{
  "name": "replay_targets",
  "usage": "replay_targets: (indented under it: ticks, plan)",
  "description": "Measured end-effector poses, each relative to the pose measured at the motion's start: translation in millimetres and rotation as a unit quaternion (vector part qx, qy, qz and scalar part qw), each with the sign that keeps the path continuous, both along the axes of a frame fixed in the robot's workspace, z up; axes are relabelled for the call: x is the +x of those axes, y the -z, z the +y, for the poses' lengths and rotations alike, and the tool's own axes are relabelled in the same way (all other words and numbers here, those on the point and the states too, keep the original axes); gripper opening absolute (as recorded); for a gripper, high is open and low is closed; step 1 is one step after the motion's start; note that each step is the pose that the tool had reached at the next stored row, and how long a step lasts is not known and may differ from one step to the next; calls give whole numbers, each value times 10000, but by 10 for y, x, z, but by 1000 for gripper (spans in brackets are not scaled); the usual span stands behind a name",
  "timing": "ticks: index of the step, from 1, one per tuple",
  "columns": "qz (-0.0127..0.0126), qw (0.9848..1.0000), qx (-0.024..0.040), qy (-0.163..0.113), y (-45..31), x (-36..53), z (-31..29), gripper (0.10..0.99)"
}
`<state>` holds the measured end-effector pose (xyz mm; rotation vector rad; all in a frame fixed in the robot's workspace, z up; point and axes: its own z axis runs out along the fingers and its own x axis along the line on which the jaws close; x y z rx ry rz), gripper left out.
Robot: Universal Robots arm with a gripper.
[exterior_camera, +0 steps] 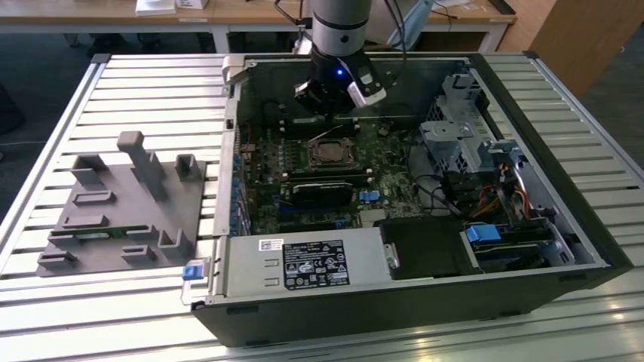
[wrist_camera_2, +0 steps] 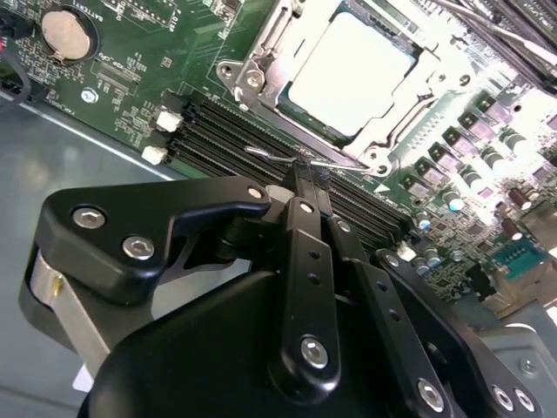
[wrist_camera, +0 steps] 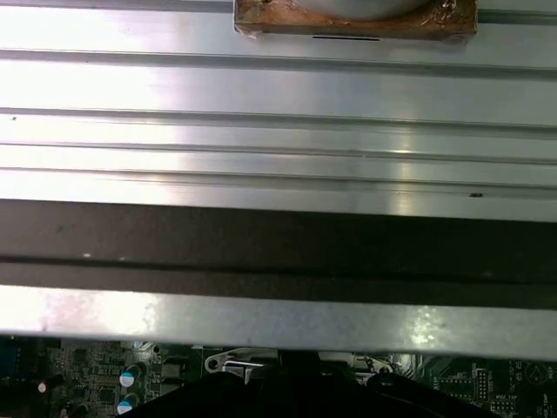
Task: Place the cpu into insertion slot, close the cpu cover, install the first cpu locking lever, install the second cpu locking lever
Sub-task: 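Install the first cpu locking lever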
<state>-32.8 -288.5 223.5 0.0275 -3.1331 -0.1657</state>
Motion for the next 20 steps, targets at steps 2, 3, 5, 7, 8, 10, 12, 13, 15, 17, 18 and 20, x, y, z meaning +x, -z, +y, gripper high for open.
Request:
replay_targets:
  ticks: [2, 3, 5, 7, 8, 10, 12, 13, 15, 17, 18, 20]
  plan:
    - [0, 10000, 0, 0, 4, 14, 6, 106]
    - [0, 10000, 1, 0, 7, 19, 8, 106]
    - [-1, 10000, 1, 0, 13, 29, 11, 106]
    - [0, 10000, 0, 0, 19, 41, 14, 106]
    - [0, 10000, 0, 0, 23, 48, 15, 106]
    - [0, 10000, 0, 0, 32, 64, 17, 106]
    - [0, 10000, 0, 0, 41, 82, 19, 106]
    - [0, 10000, 0, 0, 46, 91, 20, 106]
    - [0, 10000, 1, 0, 56, 111, 21, 106]
    - [0, 10000, 0, 0, 69, 128, 22, 106]
    - [0, 10000, 1, 0, 78, 135, 22, 106]
    - [0, 10000, 1, 0, 96, 152, 22, 106]
